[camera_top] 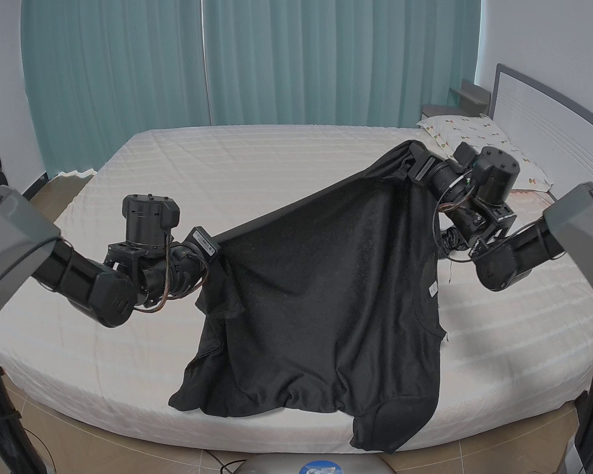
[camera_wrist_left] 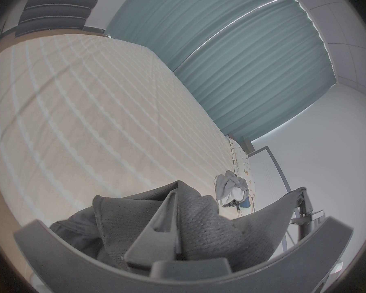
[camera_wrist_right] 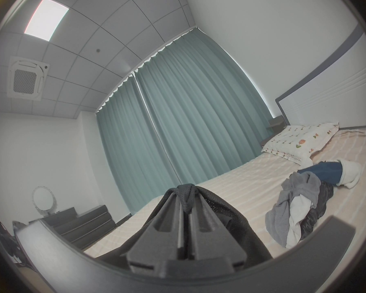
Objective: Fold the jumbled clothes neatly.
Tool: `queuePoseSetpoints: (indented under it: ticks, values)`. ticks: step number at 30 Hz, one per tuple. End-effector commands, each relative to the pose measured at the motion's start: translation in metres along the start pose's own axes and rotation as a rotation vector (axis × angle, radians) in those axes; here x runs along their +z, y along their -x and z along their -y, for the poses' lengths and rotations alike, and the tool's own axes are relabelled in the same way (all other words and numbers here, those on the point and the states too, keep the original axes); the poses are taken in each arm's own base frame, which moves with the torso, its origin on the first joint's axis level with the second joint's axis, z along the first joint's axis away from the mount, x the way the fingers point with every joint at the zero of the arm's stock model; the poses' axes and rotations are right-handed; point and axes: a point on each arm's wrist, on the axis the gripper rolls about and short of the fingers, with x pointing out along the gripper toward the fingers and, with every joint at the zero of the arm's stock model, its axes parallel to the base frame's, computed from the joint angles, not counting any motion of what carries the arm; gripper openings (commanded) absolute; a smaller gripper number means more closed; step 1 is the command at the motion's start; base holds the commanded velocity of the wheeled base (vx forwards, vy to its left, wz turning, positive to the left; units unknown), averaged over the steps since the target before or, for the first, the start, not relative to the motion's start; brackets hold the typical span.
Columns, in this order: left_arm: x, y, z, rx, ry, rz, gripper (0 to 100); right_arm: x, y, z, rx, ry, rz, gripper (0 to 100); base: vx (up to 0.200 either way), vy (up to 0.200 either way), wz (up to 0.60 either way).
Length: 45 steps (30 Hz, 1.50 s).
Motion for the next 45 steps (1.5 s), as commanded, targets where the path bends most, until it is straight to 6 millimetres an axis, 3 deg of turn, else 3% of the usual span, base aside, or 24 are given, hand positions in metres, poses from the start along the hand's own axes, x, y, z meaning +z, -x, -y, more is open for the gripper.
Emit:
queuePoseSetpoints:
  ticks: [1,10,11,13,14,16,20,22,27,31,39,44,45]
  values:
    - [-0.012,-0.059,-0.017,0.047,0.046,-0.016,0,-0.075,-0.024,0.032,-0.078,0.016,-0.053,0,0.0,0.0,0.0]
    - [-0.021,-0.095,-0.032,0.07,0.098,-0.027,0,-0.125,-0.026,0.059,-0.147,0.031,-0.118,0,0.0,0.0,0.0]
    - [-0.021,-0.095,-0.032,0.07,0.098,-0.027,0,-0.125,-0.026,0.059,-0.147,0.031,-0.118,100,0.0,0.0,0.0]
    - [-0.018,-0.101,-0.037,0.07,0.125,-0.024,0,-0.142,-0.022,0.071,-0.166,0.035,-0.163,100,0.0,0.0,0.0]
    - [-0.018,-0.101,-0.037,0.07,0.125,-0.024,100,-0.142,-0.022,0.071,-0.166,0.035,-0.163,100,0.0,0.0,0.0]
    - [-0.018,-0.111,-0.041,0.077,0.148,-0.012,100,-0.161,-0.015,0.083,-0.188,0.047,-0.222,100,0.0,0.0,0.0]
    - [-0.014,-0.124,-0.051,0.115,0.151,0.041,100,-0.167,-0.007,0.1,-0.234,0.053,-0.275,100,0.0,0.0,0.0]
    - [-0.011,-0.127,-0.054,0.126,0.153,0.064,100,-0.163,-0.007,0.106,-0.255,0.057,-0.278,100,0.0,0.0,0.0]
    - [0.032,-0.127,-0.067,0.185,0.184,0.121,100,-0.139,0.009,0.128,-0.353,0.061,-0.349,100,0.0,0.0,0.0]
    - [0.046,-0.126,-0.073,0.27,0.188,0.081,100,-0.13,0.02,0.138,-0.366,0.048,-0.376,100,0.0,0.0,0.0]
    - [0.065,-0.119,-0.067,0.287,0.216,-0.135,100,-0.116,0.056,0.131,-0.369,-0.048,-0.475,100,0.0,0.0,0.0]
    - [0.09,-0.122,-0.054,0.21,0.298,-0.065,100,-0.114,0.087,0.13,-0.357,-0.103,-0.554,100,0.0,0.0,0.0]
    - [0.103,-0.118,-0.05,0.182,0.347,-0.05,100,-0.117,0.099,0.13,-0.354,-0.112,-0.577,100,0.0,0.0,0.0]
